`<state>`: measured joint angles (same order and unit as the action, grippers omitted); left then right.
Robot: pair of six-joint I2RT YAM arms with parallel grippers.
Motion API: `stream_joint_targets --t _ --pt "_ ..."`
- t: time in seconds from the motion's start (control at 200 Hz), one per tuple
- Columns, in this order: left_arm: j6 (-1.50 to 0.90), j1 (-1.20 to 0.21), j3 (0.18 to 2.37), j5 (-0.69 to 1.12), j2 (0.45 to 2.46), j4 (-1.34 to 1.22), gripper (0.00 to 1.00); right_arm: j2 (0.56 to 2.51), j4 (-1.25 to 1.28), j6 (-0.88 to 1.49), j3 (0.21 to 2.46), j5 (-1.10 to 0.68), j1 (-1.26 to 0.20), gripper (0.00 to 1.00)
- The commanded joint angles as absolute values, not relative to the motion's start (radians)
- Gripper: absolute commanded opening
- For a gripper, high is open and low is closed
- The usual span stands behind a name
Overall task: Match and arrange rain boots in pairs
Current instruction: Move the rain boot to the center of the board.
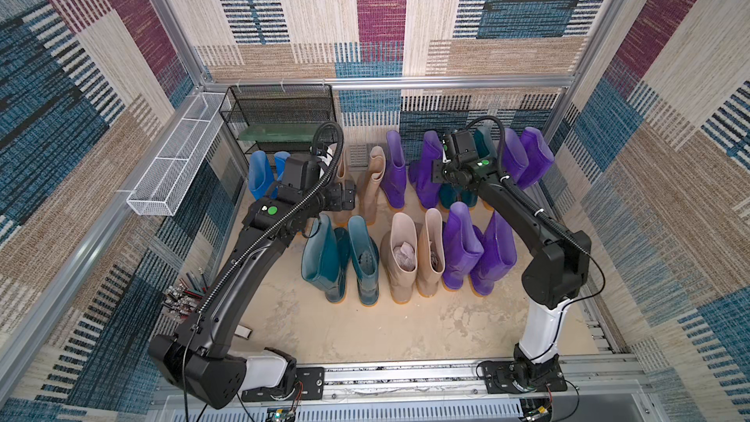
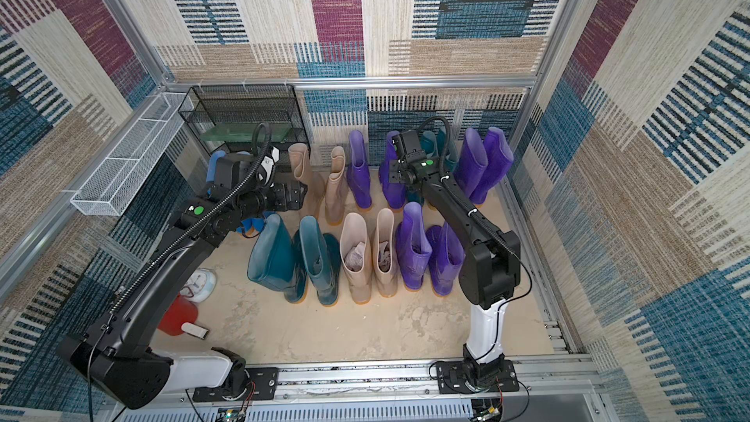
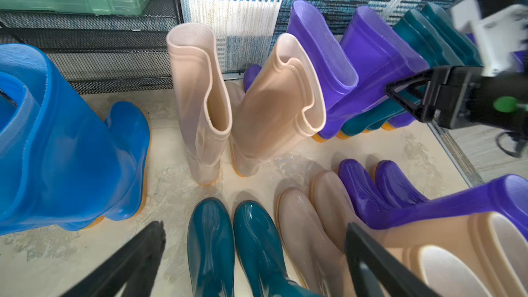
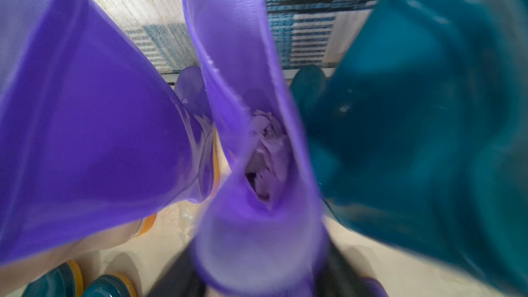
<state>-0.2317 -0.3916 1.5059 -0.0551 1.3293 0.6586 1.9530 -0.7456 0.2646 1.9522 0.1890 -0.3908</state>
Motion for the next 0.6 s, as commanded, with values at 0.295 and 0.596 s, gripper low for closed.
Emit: stream_joint_targets --t 0.295,0.596 --pt "-0.212 -0.333 1.435 -0.039 1.291 0.557 1.00 2.073 -0.746 0.308 2.159 0.056 -0.451 0.00" --pt "-0.218 -0.329 1.425 -0.020 1.286 0.551 1.00 1.967 -0.737 0.298 1.978 0.065 -0.453 0.00"
